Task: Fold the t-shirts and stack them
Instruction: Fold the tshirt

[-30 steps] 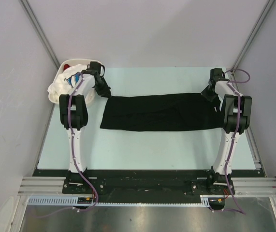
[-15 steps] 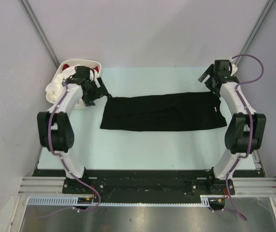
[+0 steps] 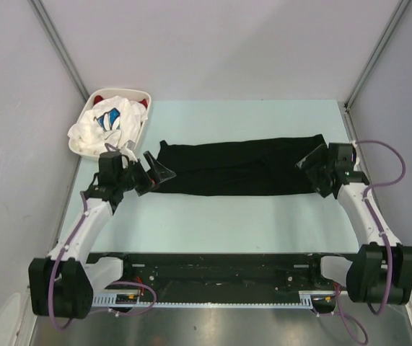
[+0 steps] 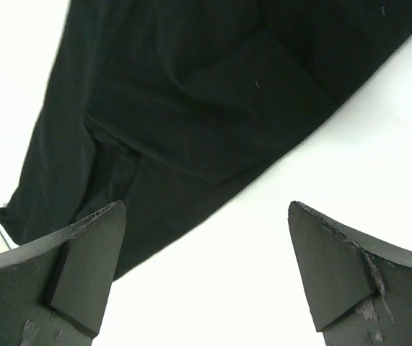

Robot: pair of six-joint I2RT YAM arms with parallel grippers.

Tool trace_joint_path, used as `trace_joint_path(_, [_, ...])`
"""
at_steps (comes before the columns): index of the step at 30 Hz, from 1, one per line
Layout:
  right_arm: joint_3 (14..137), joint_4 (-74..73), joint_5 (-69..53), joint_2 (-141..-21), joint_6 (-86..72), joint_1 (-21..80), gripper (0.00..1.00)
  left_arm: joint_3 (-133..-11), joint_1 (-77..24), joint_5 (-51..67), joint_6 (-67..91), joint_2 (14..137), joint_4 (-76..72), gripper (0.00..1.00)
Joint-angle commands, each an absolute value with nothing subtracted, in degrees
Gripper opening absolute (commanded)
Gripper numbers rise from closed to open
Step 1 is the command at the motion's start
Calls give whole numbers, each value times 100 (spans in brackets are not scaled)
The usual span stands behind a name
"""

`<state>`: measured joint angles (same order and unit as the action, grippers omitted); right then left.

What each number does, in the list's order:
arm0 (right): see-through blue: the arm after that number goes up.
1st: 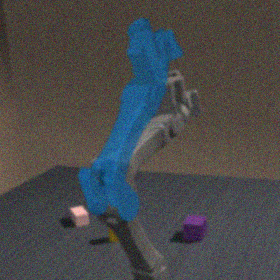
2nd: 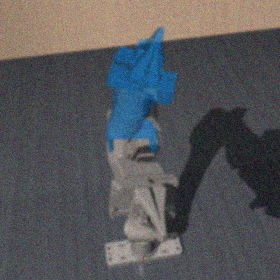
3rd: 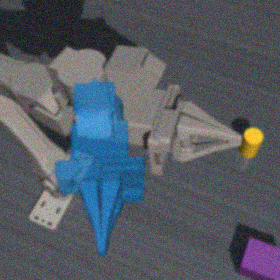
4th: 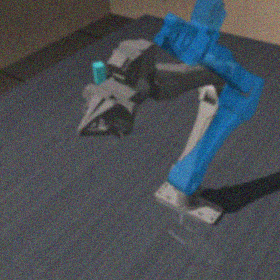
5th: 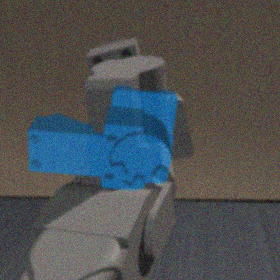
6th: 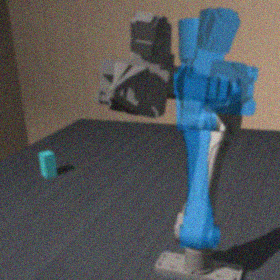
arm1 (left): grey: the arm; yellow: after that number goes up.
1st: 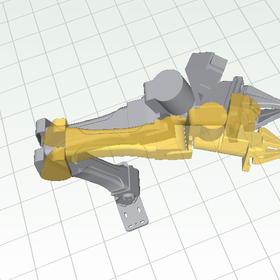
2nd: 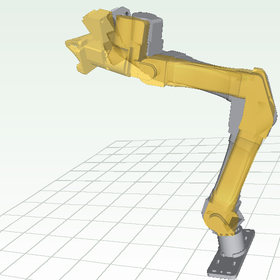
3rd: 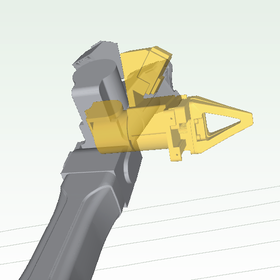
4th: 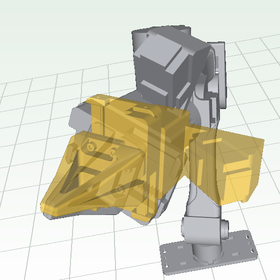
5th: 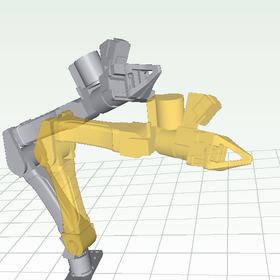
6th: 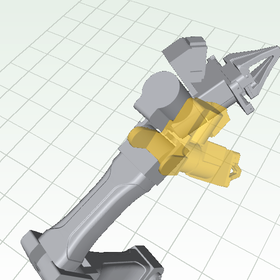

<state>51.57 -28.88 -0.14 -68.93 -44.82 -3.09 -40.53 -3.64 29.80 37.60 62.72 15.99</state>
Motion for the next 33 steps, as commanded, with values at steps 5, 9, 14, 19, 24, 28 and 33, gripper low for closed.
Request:
trace_joint_path(5, [3754, -2497, -237, -6196, -5167, -377, 99, -3464, -387, 3849, 3955, 5178, 888, 100])
trace_joint_path(9, [3358, -2031, -105, -6380, -5326, -422, 99, -3393, -387, 3937, 3894, 5089, 949, 100])
trace_joint_path(14, [3165, -1566, 0, -6829, -5396, -483, 99, -3401, -387, 3946, 3683, 5124, 1151, 100])
trace_joint_path(19, [3129, -1231, 228, -7180, -5432, -633, 99, -3384, -387, 3955, 3464, 5273, 1256, 100])
trace_joint_path(24, [3120, -880, 430, -7593, -5572, -694, 99, -3445, -387, 3929, 3358, 5423, 1284, 100])
trace_joint_path(28, [3120, -467, 448, -8137, -5721, -729, 98, -3472, -387, 3929, 3366, 5554, 1222, 100])
trace_joint_path(33, [3129, -62, 211, -8718, -5783, -800, 89, -3480, -387, 3902, 3296, 5686, 1239, 100])
